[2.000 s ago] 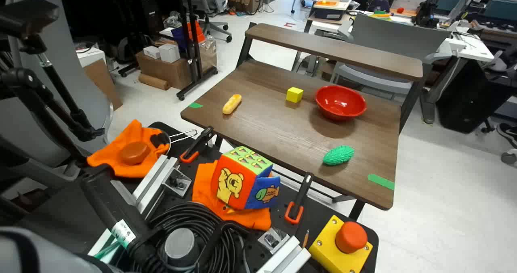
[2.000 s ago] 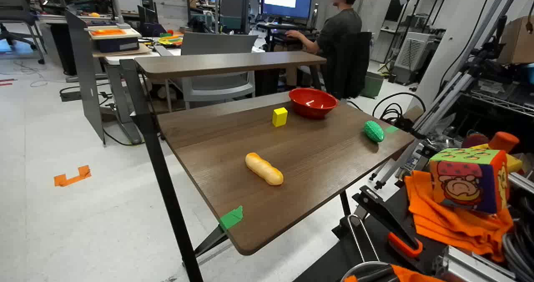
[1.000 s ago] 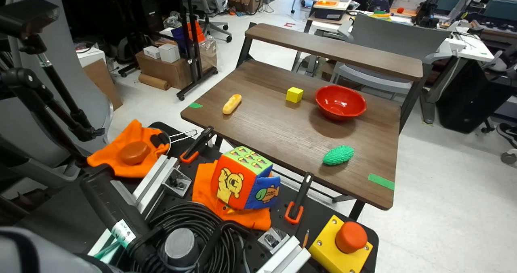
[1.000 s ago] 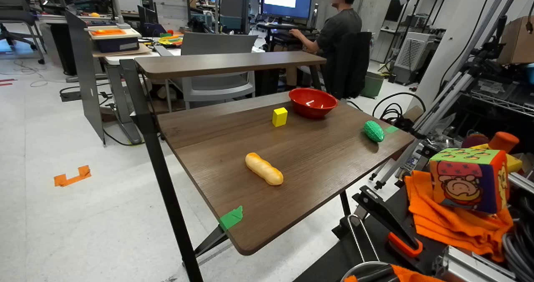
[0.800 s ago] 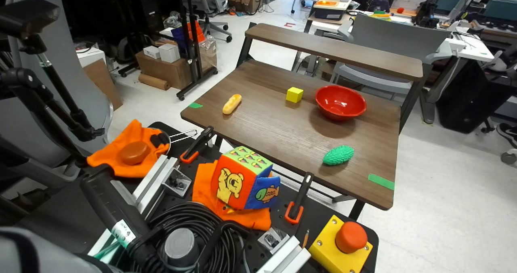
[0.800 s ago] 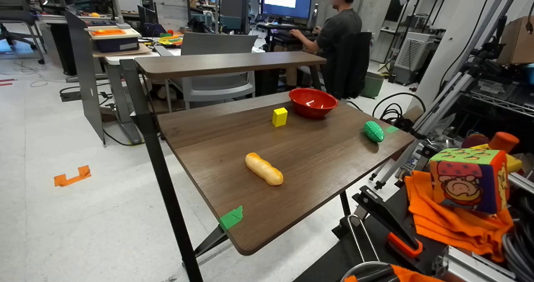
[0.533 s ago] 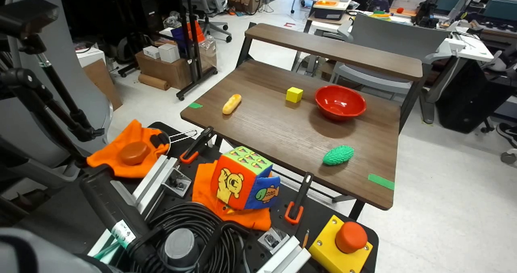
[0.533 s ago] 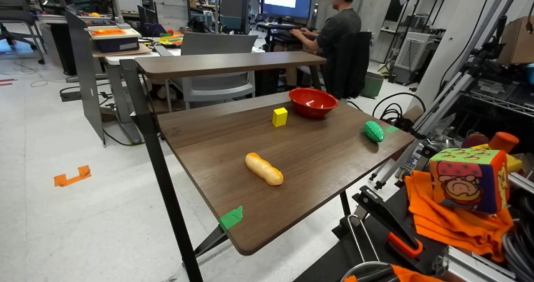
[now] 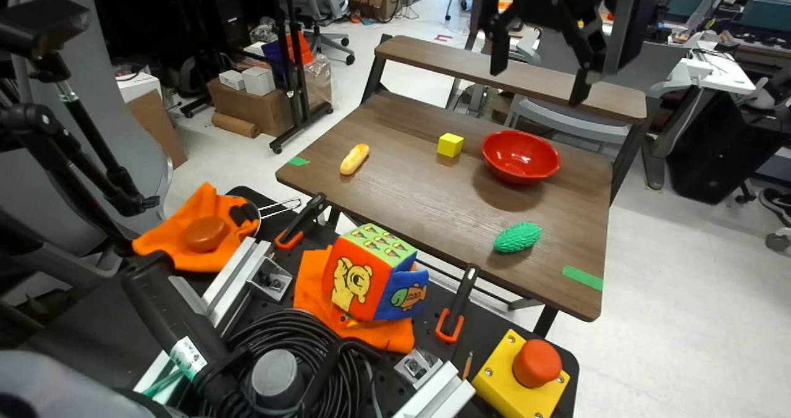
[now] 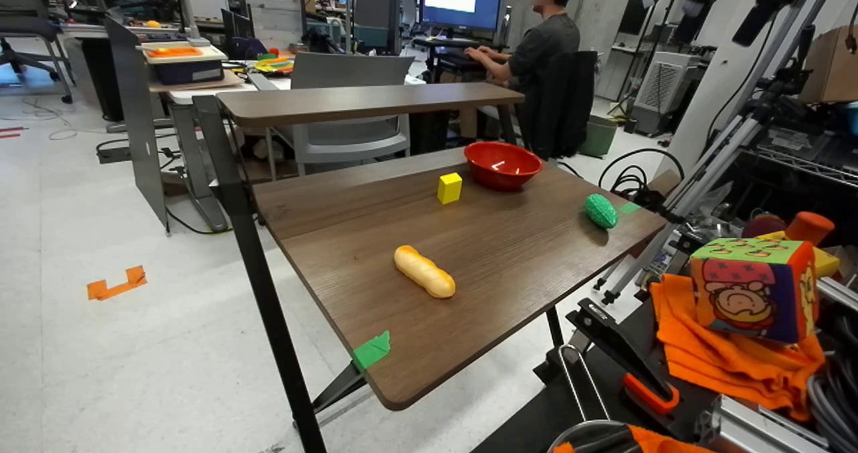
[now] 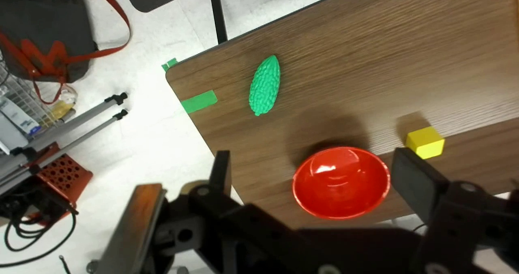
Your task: Put the green object inside the red bowl on the right
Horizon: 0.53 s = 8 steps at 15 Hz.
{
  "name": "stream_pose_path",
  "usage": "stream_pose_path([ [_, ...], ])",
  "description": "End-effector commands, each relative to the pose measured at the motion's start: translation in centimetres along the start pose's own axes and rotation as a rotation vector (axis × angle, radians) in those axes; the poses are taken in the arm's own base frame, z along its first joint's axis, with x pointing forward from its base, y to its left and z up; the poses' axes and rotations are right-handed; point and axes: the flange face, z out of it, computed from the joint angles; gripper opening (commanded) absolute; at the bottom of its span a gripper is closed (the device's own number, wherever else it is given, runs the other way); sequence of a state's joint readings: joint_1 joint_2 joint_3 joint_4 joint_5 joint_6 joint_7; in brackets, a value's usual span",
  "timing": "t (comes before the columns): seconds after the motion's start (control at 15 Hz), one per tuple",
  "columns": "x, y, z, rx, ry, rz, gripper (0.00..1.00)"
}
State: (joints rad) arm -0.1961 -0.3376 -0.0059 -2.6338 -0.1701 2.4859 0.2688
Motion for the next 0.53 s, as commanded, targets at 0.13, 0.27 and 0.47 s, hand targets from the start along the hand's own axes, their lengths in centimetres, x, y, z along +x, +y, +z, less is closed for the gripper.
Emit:
stream_pose_path([
  [0.13,4.2,1.5,11.3,-0.007,-0.142,0.137,1.0],
  [0.27,5.4,1.4,15.0,-0.01,-0.206,0.155,1.0],
  [0.47,7.3,1.5,19.1,-0.031,-0.249,0.208,1.0],
])
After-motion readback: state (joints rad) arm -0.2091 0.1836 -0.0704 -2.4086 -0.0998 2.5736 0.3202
